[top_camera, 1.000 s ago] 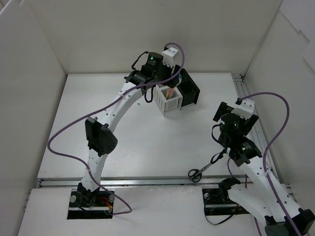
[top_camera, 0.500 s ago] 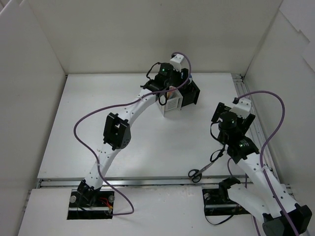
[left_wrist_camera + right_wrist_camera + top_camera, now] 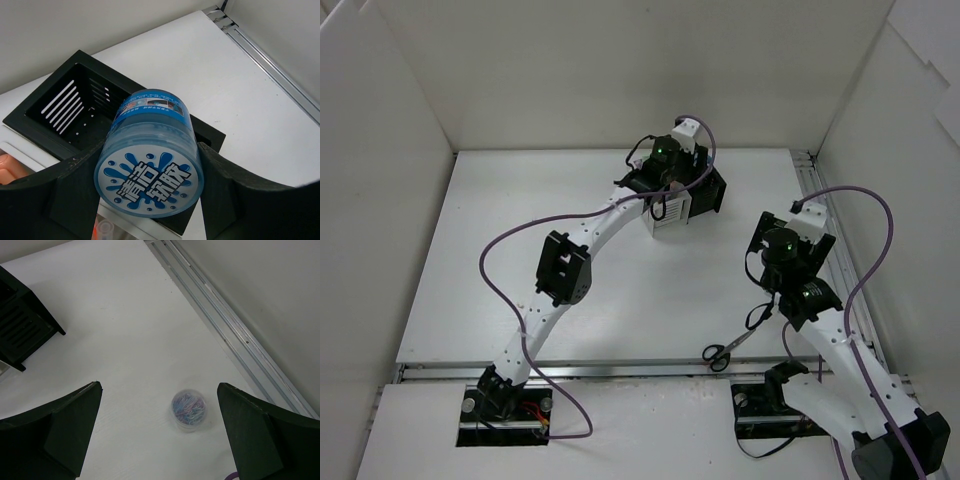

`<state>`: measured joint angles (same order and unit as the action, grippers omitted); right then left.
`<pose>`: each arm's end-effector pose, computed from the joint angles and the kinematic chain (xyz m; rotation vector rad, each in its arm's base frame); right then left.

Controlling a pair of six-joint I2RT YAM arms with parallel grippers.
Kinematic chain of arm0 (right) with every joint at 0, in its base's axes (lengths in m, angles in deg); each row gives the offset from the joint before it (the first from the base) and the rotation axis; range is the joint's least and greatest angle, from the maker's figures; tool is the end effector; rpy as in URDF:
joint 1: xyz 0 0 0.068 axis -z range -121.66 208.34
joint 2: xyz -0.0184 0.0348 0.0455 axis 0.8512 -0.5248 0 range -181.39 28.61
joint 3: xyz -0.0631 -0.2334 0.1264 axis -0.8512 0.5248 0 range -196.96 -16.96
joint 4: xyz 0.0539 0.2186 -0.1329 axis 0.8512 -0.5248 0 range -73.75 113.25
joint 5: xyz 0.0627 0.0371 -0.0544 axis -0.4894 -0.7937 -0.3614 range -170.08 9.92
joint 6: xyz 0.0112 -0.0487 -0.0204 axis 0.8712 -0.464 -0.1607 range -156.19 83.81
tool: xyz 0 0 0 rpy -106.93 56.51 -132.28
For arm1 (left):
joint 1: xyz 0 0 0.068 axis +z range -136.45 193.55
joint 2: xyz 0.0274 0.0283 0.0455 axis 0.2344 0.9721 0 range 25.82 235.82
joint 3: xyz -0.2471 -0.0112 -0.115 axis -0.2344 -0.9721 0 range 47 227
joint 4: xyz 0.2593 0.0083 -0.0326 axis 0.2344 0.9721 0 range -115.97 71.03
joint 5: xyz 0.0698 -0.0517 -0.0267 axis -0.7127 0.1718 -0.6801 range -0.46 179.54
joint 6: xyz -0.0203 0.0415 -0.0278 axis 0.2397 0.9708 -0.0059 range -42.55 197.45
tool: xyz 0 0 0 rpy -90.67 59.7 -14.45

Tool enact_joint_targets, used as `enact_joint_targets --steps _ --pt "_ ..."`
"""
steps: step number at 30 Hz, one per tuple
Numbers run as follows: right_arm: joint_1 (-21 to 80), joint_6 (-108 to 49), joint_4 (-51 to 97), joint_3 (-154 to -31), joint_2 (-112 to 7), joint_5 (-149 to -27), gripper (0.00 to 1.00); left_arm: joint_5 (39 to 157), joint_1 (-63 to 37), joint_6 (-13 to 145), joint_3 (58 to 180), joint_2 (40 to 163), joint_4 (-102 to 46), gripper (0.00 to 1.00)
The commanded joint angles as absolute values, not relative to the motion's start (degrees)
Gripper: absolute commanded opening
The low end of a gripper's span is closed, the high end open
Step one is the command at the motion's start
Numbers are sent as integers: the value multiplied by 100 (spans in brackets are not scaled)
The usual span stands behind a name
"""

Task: Sort the stationery into containers
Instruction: Place the stationery in the storage box.

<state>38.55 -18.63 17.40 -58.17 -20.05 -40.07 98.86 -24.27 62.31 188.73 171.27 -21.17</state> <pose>0.1911 0.0445 0.3161 0.4516 1.6911 -0.1538 0.4654 -0.3686 0.2910 0.4737 1.7244 -0.8154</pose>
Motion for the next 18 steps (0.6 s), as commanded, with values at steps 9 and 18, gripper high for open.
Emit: enact_joint_targets --steps 9,18 --pt "3945 -1809 1973 -5853 -2087 -3982 98 9499 -2626 6726 18718 16284 -2008 33" --pt "3953 -1870 1964 -5853 -2061 -4009 98 9314 -2626 6594 18886 16478 -1815 79"
